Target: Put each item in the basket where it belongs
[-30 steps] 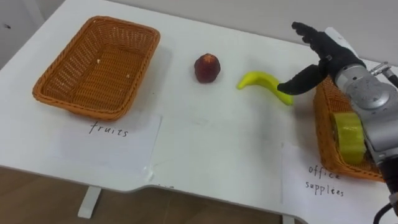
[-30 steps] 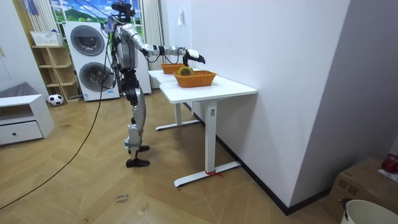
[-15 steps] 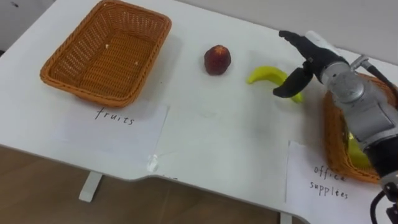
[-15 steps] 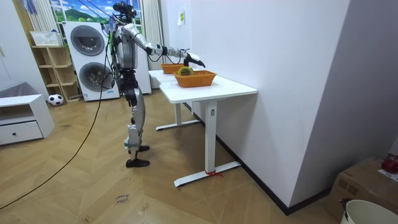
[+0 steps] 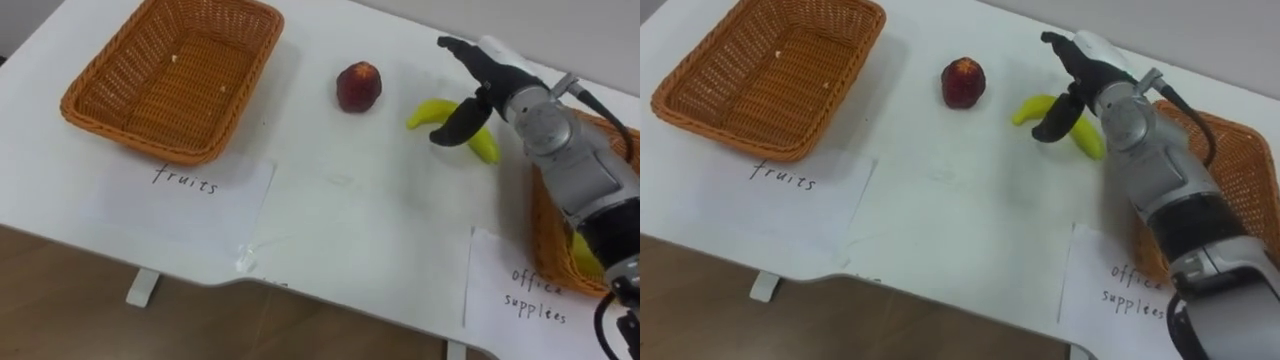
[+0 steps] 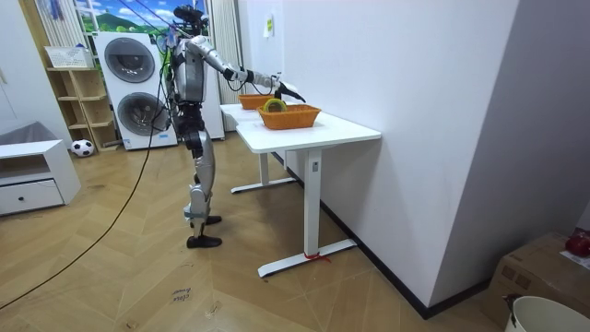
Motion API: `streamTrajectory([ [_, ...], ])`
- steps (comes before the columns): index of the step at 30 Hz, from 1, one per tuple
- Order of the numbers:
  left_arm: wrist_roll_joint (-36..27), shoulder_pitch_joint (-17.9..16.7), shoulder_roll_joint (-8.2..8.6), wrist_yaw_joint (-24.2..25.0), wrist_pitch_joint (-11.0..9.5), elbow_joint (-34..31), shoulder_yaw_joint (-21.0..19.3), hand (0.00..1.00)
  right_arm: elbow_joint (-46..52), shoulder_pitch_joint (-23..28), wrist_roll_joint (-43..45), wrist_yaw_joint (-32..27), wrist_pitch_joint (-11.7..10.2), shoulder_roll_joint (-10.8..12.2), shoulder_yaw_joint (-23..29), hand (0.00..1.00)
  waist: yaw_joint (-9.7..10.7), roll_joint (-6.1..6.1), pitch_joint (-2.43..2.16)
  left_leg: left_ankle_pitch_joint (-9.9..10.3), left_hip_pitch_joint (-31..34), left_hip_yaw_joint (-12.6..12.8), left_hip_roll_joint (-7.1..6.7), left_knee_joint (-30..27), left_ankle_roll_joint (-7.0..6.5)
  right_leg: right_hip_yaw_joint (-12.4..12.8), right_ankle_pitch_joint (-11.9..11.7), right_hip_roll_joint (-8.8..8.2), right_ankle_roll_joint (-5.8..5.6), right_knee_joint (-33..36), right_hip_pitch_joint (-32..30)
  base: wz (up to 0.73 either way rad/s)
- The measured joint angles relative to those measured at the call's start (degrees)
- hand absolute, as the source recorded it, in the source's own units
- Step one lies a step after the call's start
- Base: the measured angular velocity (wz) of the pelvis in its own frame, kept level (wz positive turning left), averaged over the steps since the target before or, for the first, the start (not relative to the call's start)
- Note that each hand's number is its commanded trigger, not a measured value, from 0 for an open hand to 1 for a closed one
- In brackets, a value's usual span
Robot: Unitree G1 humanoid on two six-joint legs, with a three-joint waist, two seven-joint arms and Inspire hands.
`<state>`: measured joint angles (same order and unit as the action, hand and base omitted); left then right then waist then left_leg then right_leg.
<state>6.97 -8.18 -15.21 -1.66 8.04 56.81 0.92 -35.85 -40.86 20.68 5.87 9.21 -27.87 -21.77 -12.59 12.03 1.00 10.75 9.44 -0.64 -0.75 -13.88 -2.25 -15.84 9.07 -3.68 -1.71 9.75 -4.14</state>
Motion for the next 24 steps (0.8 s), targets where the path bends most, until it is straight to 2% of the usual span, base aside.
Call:
streamTrajectory([
  [3, -0.08, -0.02, 0.0, 0.0, 0.0, 0.0, 0.01, 0.0, -2.0, -0.01, 0.27, 0.0, 0.04, 0.0, -0.03, 0.0, -0.46, -0.01, 0.03, 0.0, 0.02, -0.02, 0.01, 0.02, 0.0, -0.03, 0.0, 0.01, 0.0, -0.02, 0.0, 0.0],
  [5, -0.16, 0.0, 0.0, 0.01, -0.02, 0.07, 0.06, 0.0, -3.15, -0.02, 0.28, 0.0, 0.04, 0.0, -0.06, 0.0, -0.55, -0.07, 0.33, 0.0, 0.11, -0.03, 0.01, 0.04, 0.0, -0.06, 0.0, 0.01, 0.0, -0.03, -0.08, 0.0],
  [9, -0.17, 0.13, 0.01, -0.01, -0.03, 0.14, 0.45, 0.0, -4.44, -0.02, 0.3, 0.0, 0.12, -0.08, -0.06, 0.0, -0.52, 0.0, 0.53, 0.0, 1.16, 0.02, -0.02, -0.05, 0.0, -0.05, -0.04, 0.0, 0.07, 0.0, -1.12, 0.0],
  [19, -0.19, 1.35, 0.02, -0.33, -0.91, 2.64, 0.39, 0.0, -4.79, -0.12, 0.1, 0.02, -1.52, -2.13, -0.04, 0.0, -0.62, 0.09, 0.57, -0.01, 3.16, -0.31, -0.02, -0.93, 0.0, -0.76, -0.13, -0.06, 0.21, 0.11, -2.62, 0.01],
  [24, -0.17, 1.91, 0.01, -0.41, -0.93, 2.82, 0.38, 0.0, -5.49, -0.13, -0.13, 0.1, -1.66, -2.23, -0.03, 0.0, -0.61, 0.13, 0.57, -0.02, 3.18, -0.31, 0.01, -0.94, 0.01, -1.49, -0.16, -0.11, 0.26, 0.12, -2.63, 0.0],
])
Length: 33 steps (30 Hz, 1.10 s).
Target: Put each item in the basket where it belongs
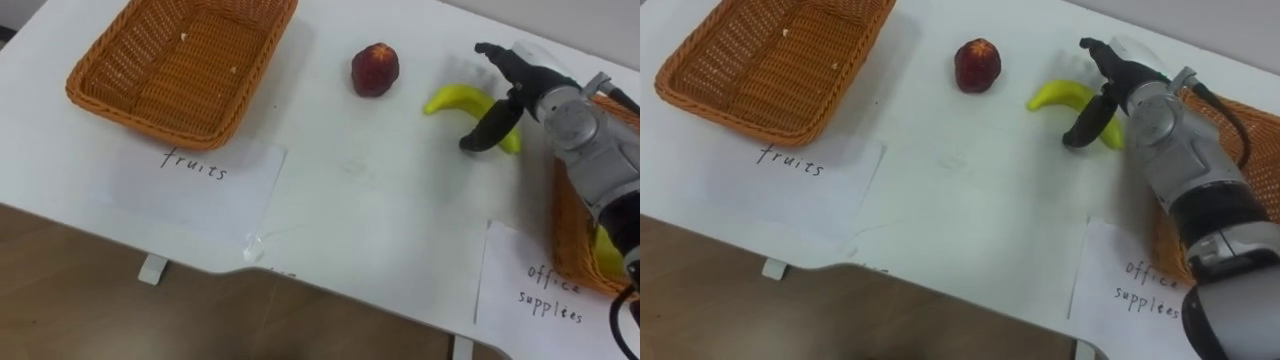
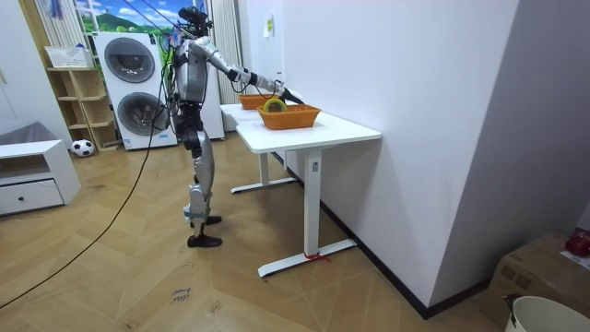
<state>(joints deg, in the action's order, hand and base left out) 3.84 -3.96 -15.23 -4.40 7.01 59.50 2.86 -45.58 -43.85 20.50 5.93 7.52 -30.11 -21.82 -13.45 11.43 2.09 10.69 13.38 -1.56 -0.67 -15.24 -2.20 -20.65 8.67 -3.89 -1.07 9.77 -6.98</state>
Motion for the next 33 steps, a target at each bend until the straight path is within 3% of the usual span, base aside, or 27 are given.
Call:
streamTrajectory([
  [17, -0.91, 0.01, -0.21, -0.01, -0.02, 0.21, 1.84, 0.0, -4.79, -1.24, -1.14, 1.29, -0.46, 0.0, -0.13, 0.0, -1.2, -0.32, 0.2, -0.06, -0.17, 0.02, 0.1, -0.25, 0.07, -0.01, -0.21, 0.11, 0.29, 0.02, 0.33, 0.0],
  [26, -0.85, 0.11, -0.3, 0.08, -0.03, 0.18, 1.89, 0.0, -4.48, -1.24, -3.33, 2.81, -0.59, -0.6, -1.18, 0.0, -1.32, -0.01, -0.03, -0.06, -0.15, 0.18, 0.15, -0.24, 0.08, 0.09, -0.23, 0.14, 0.32, 0.08, 0.17, 0.0],
  [33, -0.76, 0.13, -1.46, 0.51, -1.05, 0.2, 1.92, 0.0, -3.85, -1.02, -4.33, 4.24, -0.71, -1.12, -2.97, 0.0, -1.62, 0.0, -0.03, -0.09, -0.22, 0.15, 0.12, -0.22, 0.13, 0.14, -0.26, 0.2, 0.37, 0.09, 0.19, 0.0],
])
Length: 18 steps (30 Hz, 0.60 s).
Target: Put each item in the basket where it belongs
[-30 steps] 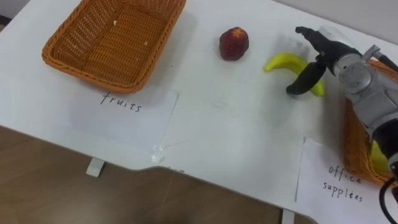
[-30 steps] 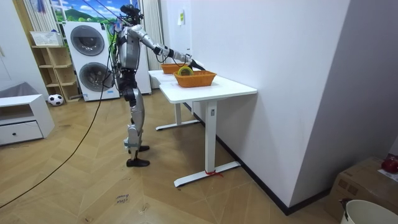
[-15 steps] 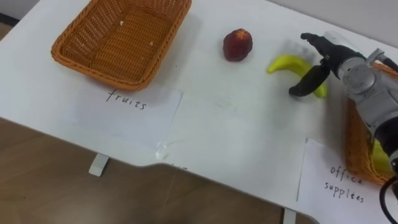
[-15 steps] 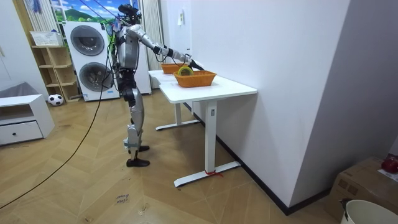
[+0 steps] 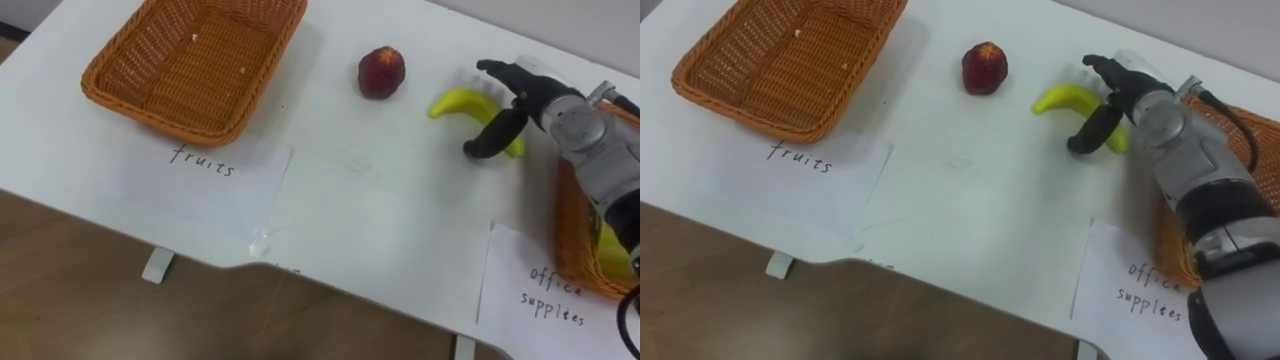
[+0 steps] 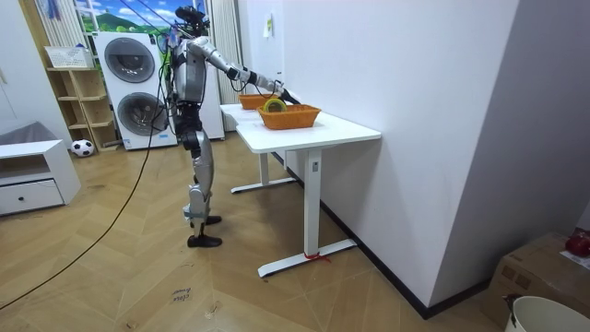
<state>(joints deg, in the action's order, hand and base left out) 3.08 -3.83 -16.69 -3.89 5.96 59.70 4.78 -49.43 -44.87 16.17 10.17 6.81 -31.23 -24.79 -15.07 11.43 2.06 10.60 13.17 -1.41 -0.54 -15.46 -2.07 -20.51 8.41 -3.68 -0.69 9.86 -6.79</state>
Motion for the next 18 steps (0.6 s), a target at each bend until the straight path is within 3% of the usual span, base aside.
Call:
streamTrajectory([
  [18, -0.05, -0.04, -0.26, 2.27, -0.15, 0.01, 1.18, 0.0, 3.36, 1.72, 0.08, 5.03, -0.55, -0.7, -5.47, 0.0, -1.15, -0.19, 0.15, -0.63, -0.24, -0.06, 0.69, 0.15, 1.01, -0.21, -0.61, 0.94, 0.98, 0.0, 0.12, 0.0],
])
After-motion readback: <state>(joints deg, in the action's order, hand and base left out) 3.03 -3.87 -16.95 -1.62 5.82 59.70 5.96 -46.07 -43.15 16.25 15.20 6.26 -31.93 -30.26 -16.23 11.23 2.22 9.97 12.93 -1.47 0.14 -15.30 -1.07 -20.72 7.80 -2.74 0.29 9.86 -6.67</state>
